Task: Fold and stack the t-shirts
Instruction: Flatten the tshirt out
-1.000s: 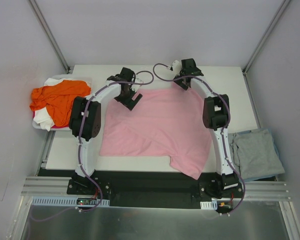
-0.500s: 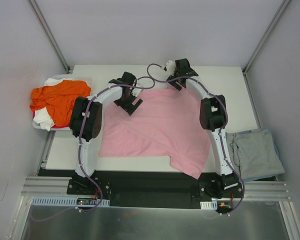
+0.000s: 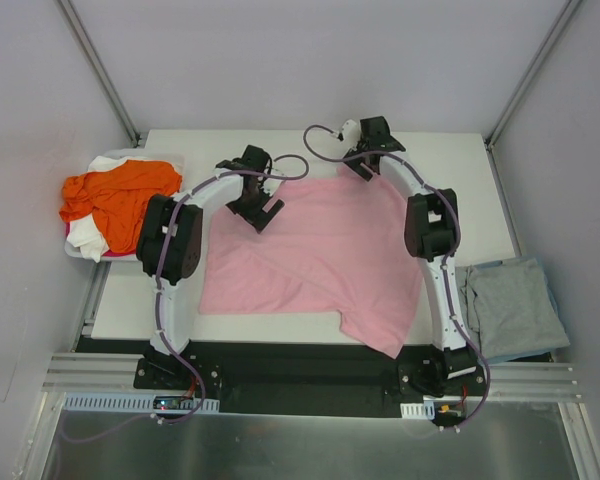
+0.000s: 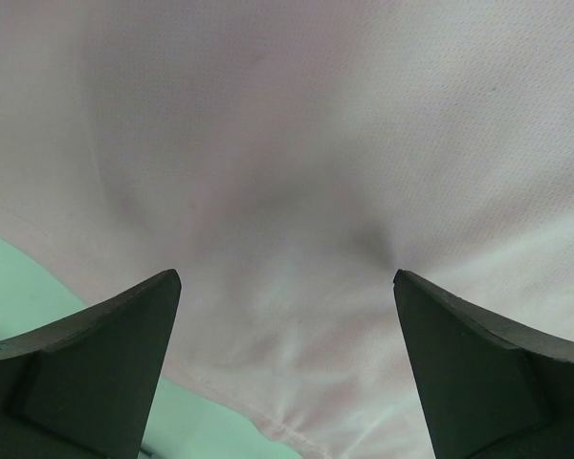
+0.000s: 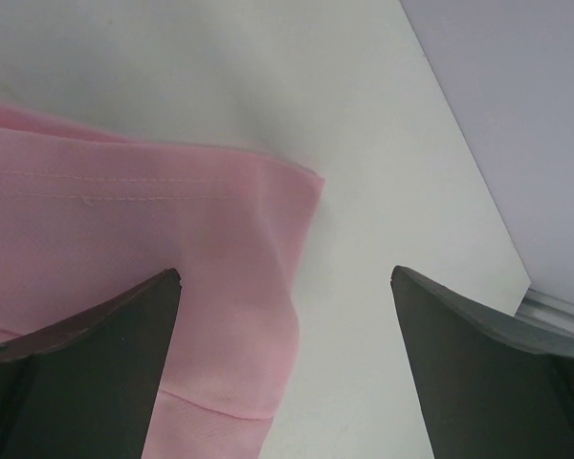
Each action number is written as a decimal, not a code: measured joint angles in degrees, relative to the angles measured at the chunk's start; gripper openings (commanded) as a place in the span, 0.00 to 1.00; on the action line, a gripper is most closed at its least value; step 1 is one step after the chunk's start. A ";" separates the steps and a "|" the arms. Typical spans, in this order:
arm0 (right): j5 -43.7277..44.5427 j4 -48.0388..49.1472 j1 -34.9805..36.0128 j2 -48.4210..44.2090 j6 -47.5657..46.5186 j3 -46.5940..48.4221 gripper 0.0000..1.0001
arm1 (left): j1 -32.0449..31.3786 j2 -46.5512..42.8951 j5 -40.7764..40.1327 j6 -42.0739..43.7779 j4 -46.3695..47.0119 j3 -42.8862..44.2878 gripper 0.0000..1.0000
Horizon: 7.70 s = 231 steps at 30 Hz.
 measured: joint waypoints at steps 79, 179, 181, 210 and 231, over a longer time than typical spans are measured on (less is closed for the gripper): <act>-6.99 0.52 3.39 0.42 4.66 0.74 0.97 | 0.76 -1.46 -6.51 0.11 1.05 -1.11 0.94; -2.86 17.31 0.07 8.46 -11.69 5.75 0.97 | -2.58 -2.21 5.11 -1.14 -4.74 -5.66 0.92; -2.86 17.29 0.07 8.46 -11.72 5.75 0.97 | -2.75 -1.97 4.52 -1.44 -5.05 -5.33 0.92; -2.29 17.51 -2.34 8.81 -16.02 6.21 0.97 | -2.78 -2.03 4.57 -2.01 -5.01 -5.64 0.91; -2.03 17.42 -2.34 9.81 -16.79 8.00 0.96 | -2.80 -2.05 4.57 -2.01 -5.01 -5.64 0.91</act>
